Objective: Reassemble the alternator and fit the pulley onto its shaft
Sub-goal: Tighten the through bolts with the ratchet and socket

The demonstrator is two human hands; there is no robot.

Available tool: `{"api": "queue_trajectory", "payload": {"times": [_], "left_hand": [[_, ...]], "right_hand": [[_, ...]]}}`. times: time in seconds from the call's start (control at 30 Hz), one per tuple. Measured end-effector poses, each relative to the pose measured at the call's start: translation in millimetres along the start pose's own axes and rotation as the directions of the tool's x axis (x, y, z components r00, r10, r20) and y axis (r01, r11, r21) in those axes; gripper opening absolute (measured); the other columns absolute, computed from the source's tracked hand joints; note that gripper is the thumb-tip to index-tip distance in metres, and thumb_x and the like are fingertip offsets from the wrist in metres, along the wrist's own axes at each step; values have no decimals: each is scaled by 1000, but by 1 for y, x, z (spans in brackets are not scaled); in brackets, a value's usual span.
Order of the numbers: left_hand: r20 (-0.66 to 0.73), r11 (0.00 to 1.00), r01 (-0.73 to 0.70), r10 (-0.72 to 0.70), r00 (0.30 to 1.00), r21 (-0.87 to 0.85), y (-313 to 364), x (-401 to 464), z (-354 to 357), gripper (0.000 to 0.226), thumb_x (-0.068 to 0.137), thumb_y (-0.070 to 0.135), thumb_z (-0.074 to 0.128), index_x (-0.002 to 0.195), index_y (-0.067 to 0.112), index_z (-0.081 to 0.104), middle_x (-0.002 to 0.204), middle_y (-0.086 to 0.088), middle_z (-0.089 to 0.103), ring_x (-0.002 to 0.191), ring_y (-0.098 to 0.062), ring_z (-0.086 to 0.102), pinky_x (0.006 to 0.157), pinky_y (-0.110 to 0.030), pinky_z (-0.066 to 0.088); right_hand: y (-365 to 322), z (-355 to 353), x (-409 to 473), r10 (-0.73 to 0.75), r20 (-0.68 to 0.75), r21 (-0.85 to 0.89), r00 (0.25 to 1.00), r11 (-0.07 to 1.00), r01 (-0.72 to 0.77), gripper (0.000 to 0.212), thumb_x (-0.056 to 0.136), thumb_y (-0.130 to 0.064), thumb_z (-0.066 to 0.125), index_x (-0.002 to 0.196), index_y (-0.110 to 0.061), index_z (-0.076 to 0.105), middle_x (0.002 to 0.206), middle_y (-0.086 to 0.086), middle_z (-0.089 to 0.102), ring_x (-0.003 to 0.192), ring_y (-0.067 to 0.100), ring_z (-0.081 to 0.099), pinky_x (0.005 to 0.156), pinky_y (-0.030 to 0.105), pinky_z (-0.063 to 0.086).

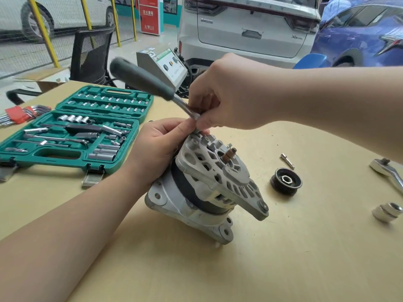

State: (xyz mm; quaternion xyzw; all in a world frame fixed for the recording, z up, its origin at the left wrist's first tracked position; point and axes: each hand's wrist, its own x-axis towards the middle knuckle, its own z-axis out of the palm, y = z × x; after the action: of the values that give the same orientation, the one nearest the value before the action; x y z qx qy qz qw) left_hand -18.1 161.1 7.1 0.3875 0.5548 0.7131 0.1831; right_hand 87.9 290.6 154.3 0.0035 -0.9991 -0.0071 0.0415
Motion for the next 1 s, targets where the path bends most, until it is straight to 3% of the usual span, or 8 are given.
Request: {"api": "queue_trajectory", "payload": {"times": [0.13, 0.27, 0.33, 0.4, 0.5, 0.63, 0.87, 1.0], "left_hand": [[1, 999, 8, -8, 1000, -44, 0, -2, 0, 23, 92, 39, 74, 91, 21, 89, 96, -8, 84, 87, -20, 79, 77, -28, 63], [-18, 999, -36, 35, 999, -26, -2, -3, 0, 20, 92, 36, 71, 88, 26, 88, 93, -4, 84, 84, -15, 78, 75, -24, 60], [-23, 999, -22, 21, 1000, -36, -1, -2, 1, 21, 91, 36, 72, 89, 23, 88, 94, -6, 84, 86, -17, 78, 76, -25, 60], [-9, 999, -2, 1, 1000, -49, -2, -2, 0, 23, 91, 35, 72, 93, 17, 87, 97, -10, 84, 88, -20, 79, 78, -28, 62], [-7, 999, -7, 6, 1000, -31, -4, -2, -1, 25, 96, 32, 73, 97, 11, 86, 97, -10, 83, 87, -21, 79, 77, -27, 62], [-49, 1000, 22, -21, 999, 17, -4, 1, -1, 27, 98, 16, 69, 81, 26, 87, 78, 10, 79, 73, -2, 73, 68, -19, 56], [-17, 1000, -2, 3, 1000, 21, 0, -3, 0, 31, 99, 28, 69, 104, 1, 82, 98, -14, 83, 89, -23, 78, 78, -27, 63], [-28, 1000, 21, -21, 999, -14, 3, -4, 3, 30, 95, 33, 70, 99, 5, 83, 94, -9, 83, 85, -19, 78, 75, -25, 61]], "right_hand": [[3, 4, 9, 223, 82, 300, 971, 924, -237, 19, 90, -34, 81, 84, -17, 78, 68, 0, 77, 60, 12, 75, 61, 29, 61], [6, 9, 13, 427, 213, 613, 879, 643, -460, 29, 89, -27, 84, 88, 0, 75, 65, 10, 75, 55, 18, 73, 50, 23, 57], [9, 9, 11, 423, 244, 645, 873, 601, -472, 30, 89, -28, 83, 90, 1, 74, 67, 11, 75, 58, 19, 73, 52, 24, 57], [10, 6, 10, 347, 213, 597, 913, 693, -403, 28, 89, -29, 83, 93, -3, 75, 70, 10, 77, 62, 19, 76, 57, 25, 59], [7, -1, 7, 115, 98, 281, 988, 950, -139, 20, 86, -40, 84, 96, -24, 78, 75, -7, 78, 63, 4, 73, 60, 19, 58], [3, -9, 2, -100, 96, 43, 990, 994, 96, 26, 77, -31, 91, 98, -40, 78, 89, -17, 72, 77, -3, 67, 67, 9, 47], [0, -5, 5, 37, 58, 126, 998, 991, -44, 17, 81, -42, 86, 92, -31, 78, 73, -13, 77, 65, -1, 70, 64, 19, 54], [0, 1, 9, 178, 85, 236, 980, 952, -193, 21, 88, -41, 81, 83, -22, 78, 64, -7, 76, 57, 8, 74, 59, 23, 56]]}}
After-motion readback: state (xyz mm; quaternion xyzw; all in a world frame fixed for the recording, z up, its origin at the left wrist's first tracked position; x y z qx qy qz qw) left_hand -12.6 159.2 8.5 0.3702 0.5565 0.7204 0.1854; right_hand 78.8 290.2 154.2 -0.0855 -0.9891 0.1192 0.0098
